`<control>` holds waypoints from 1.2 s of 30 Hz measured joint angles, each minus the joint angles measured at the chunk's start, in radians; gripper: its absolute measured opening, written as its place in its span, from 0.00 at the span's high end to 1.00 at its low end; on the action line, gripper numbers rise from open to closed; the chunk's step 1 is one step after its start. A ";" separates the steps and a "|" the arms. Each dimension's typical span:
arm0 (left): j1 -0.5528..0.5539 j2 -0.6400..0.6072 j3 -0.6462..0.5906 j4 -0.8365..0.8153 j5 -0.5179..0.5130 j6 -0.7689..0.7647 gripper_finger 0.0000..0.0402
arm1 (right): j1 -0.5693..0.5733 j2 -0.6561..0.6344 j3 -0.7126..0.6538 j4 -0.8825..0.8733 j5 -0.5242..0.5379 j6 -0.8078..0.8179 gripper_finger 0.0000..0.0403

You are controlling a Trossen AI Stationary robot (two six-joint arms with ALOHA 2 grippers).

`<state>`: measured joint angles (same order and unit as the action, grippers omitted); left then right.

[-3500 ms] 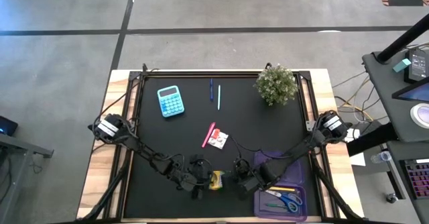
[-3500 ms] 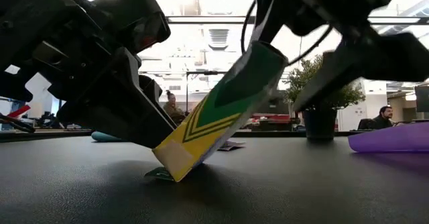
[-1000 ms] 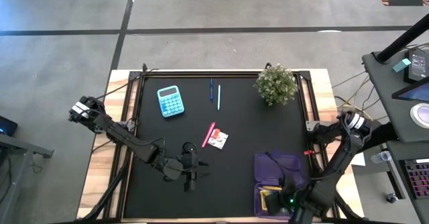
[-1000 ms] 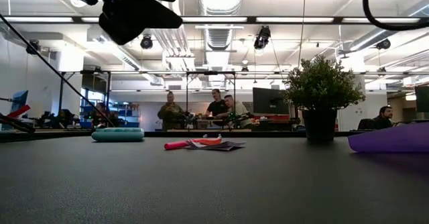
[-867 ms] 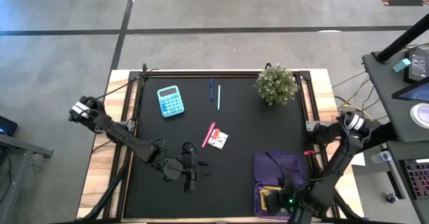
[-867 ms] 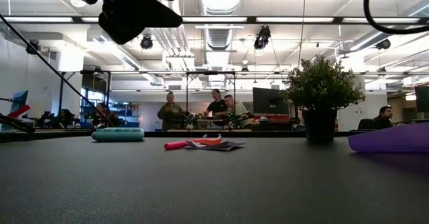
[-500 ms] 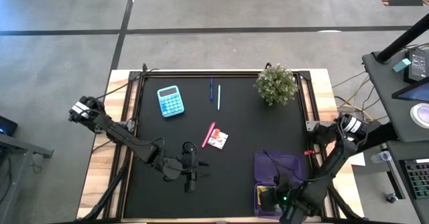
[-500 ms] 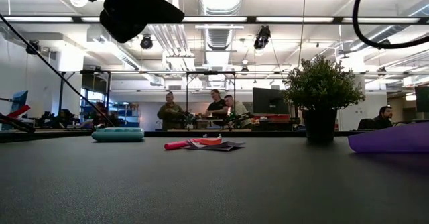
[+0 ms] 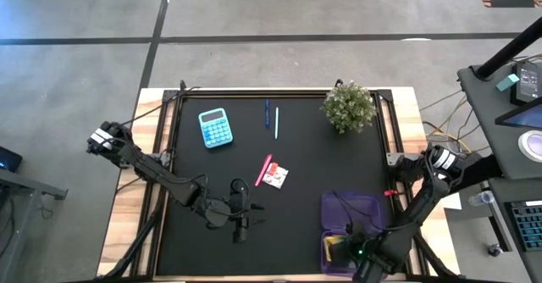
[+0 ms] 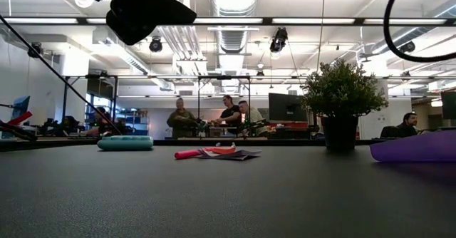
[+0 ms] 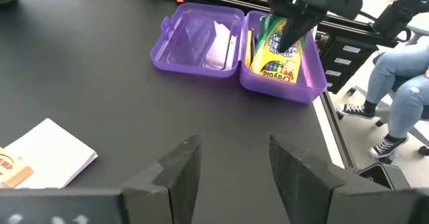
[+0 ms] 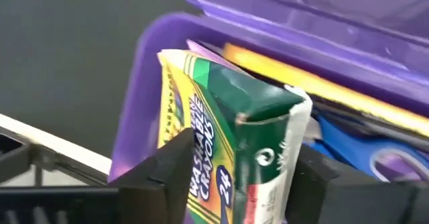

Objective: Pack school essentials
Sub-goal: Put the crayon box into the purple supply box, then put the pink pen into the purple supply box

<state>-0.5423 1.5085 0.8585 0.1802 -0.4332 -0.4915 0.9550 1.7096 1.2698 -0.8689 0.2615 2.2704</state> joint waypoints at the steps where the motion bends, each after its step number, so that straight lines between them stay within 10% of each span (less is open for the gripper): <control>1: 0.000 0.000 0.000 0.000 0.000 0.000 0.60 | 0.000 0.000 0.001 -0.001 -0.017 0.000 0.56; 18: 0.032 0.000 0.000 -0.004 -0.067 0.001 0.60 | 0.002 -0.096 0.001 -0.017 -0.157 0.008 0.39; 36: 0.384 0.186 -0.001 -0.347 0.016 -0.235 0.60 | -0.133 -0.121 0.002 -0.062 0.002 -0.134 0.43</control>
<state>-0.1581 1.6943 0.8577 -0.1668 -0.4168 -0.7268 0.8216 1.5886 1.2718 -0.9304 0.2634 2.1359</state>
